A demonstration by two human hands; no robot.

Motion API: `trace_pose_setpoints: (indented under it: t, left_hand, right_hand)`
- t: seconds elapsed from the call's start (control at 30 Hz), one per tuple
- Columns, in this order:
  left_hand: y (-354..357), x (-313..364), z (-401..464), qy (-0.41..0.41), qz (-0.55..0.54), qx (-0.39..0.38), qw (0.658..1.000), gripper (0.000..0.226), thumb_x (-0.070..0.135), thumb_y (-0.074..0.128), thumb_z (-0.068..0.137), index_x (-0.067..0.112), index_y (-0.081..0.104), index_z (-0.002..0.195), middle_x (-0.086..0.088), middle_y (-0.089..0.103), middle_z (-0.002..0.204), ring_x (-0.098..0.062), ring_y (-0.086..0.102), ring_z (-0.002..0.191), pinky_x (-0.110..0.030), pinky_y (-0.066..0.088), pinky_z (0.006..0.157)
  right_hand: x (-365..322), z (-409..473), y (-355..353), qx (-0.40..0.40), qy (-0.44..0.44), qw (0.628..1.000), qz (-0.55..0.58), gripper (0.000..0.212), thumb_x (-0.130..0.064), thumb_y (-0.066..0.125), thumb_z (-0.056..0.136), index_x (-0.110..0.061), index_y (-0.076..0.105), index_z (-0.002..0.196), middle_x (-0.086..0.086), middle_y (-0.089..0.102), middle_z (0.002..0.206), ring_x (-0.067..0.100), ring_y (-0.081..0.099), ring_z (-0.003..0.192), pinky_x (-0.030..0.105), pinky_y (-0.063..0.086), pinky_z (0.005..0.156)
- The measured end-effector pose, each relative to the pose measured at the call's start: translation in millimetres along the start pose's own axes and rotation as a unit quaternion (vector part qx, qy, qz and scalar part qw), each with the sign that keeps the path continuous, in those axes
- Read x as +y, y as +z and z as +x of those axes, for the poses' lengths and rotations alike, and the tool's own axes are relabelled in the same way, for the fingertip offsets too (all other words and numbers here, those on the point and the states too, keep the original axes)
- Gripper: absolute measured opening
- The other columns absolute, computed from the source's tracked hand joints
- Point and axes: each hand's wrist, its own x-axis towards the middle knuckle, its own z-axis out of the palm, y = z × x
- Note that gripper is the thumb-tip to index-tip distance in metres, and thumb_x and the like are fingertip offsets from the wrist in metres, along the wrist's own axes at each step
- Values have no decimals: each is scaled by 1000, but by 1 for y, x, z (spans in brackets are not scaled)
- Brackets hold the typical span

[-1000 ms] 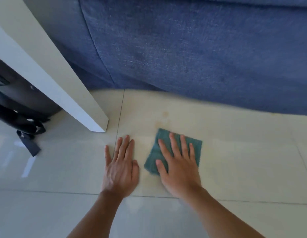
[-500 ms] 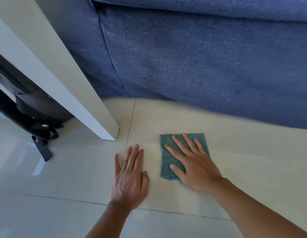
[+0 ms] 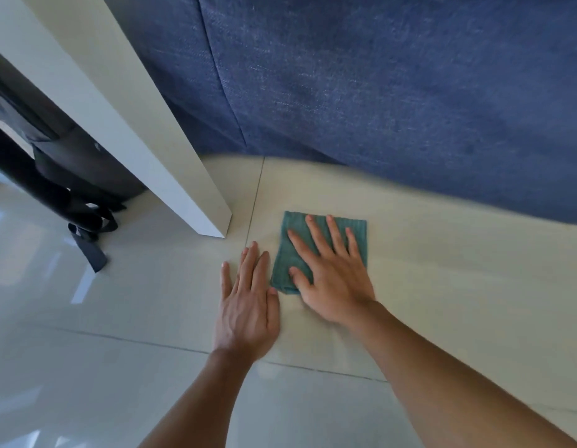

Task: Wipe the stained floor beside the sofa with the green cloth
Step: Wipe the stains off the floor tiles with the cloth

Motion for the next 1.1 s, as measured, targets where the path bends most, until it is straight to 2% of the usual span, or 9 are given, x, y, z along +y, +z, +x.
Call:
trace_pose_setpoints:
  t: [0.13,0.27,0.4,0.47,0.57,0.73,0.9,1.1]
  left_hand:
    - [-1,-2,-1,-7,-28,17,999,58,29,27,94,7,33,148,-9,25,161,-19,14,151,-42,-2,122]
    - [-3,-4,-1,-8,-62,24,998,59,32,32,94,8,35,147,-7,25,161,-19,12,151,-46,6,122]
    - [-16,-27,-15,-30,27,15,999,66,43,39,94,14,25,152,-2,15,164,-16,3,152,-44,0,123]
    - [-22,-40,-27,-49,53,13,997,70,48,33,95,14,20,154,-4,13,165,-18,2,152,-45,1,123]
    - [-23,-45,-32,-43,46,4,998,70,43,30,92,14,20,155,-4,13,165,-16,2,152,-45,1,123]
    - [-26,-45,-31,-26,14,3,1000,71,36,31,89,13,19,155,-5,15,164,-14,3,152,-44,-3,122]
    - [-26,-47,-30,-26,-19,23,999,68,35,30,91,9,24,153,-8,21,163,-16,8,152,-45,1,122]
    - [-25,-52,-30,-26,-40,28,998,68,32,31,89,8,26,152,-10,25,161,-16,12,151,-45,3,122]
  right_hand:
    - [-26,-61,14,-17,2,1000,13,69,-62,26,97,-41,8,160,-5,-5,172,24,-18,156,54,-2,125]
    - [-19,-122,25,-26,-26,999,18,68,-63,32,96,-41,17,159,-8,3,171,21,-12,157,52,2,124]
    - [5,-140,24,-20,6,1000,10,70,-67,32,95,-43,17,159,-11,3,171,19,-10,157,51,5,125]
    - [6,-128,22,-3,21,1000,7,71,-66,32,94,-42,18,159,-9,7,171,21,-6,158,52,7,125]
    - [7,-84,15,25,52,998,-1,74,-67,30,92,-38,19,160,-5,9,171,25,-1,158,53,6,126]
    - [-13,7,0,18,70,997,-2,82,-64,25,92,-31,-3,161,-4,-10,172,27,-15,156,53,-8,125]
    - [-58,40,5,13,1,1000,10,76,-62,28,92,-37,5,161,-6,-7,172,26,-15,156,54,-8,124]
    - [-82,15,17,-13,-101,995,4,75,-61,31,92,-41,6,160,-8,-4,172,24,-18,156,53,-9,125]
